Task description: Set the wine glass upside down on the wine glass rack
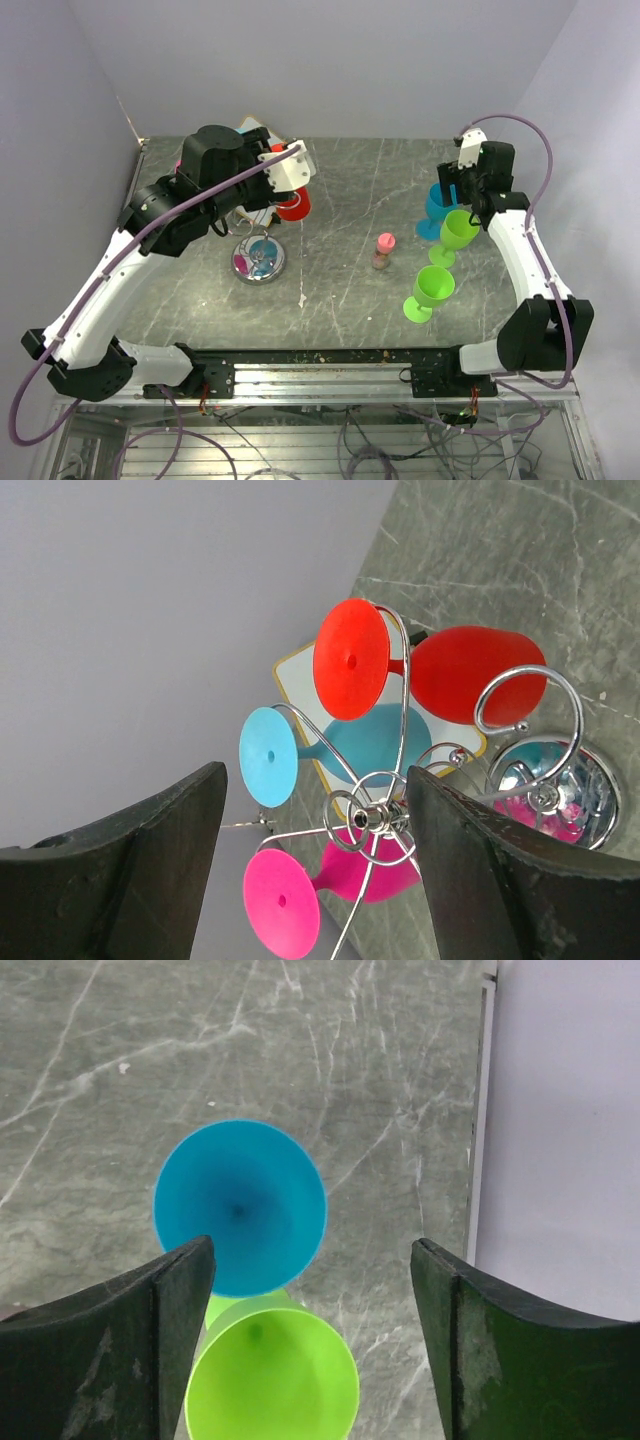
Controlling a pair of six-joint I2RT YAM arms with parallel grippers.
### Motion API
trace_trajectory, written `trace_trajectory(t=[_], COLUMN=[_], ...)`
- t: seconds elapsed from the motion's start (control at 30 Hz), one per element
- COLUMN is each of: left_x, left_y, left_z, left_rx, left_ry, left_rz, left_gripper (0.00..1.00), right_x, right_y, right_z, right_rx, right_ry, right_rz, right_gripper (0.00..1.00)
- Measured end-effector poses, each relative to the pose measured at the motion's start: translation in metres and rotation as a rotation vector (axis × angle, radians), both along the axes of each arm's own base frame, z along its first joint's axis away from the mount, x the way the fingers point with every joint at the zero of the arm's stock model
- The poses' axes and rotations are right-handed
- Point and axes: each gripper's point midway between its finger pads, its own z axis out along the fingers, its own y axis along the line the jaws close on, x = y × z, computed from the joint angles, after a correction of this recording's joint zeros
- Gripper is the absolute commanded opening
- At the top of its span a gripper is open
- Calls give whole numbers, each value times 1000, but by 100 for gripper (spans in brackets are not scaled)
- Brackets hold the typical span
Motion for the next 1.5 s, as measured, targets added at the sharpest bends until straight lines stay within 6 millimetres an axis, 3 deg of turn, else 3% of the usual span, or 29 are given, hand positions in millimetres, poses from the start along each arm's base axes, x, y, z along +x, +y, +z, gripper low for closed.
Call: trace_trajectory(t=[0.4, 0.7, 0.93, 1.17, 1.23, 1.4, 1.5], left_x=[-9, -10, -10, -10, -11, -9, -7], left_y=[0, -2, -2, -2, -1, 5, 12], left_z=[1, 1, 0, -5, -8, -7, -3], left_rx=[-27, -27, -28, -28, -31, -56, -84], left_ry=[15, 20, 21, 35, 42, 44, 40], left_rz=[-26, -38, -37, -33, -27, 6, 35], left_gripper=[83, 84, 85, 89, 91, 100, 99], right_x=[31, 35, 39, 44, 46, 55, 63], right_y=[-10, -10, -6, -1, 4, 23, 35], right_z=[-30, -55, -61, -60, -56, -30, -6], right_rx=[-2, -2, 12, 30, 46, 108, 144], right_ry=[86, 160, 185, 199, 195, 153, 102], right_rz=[-66, -62, -40, -17, 3, 94, 156], right_gripper=[53, 38, 19, 0, 0, 0, 0])
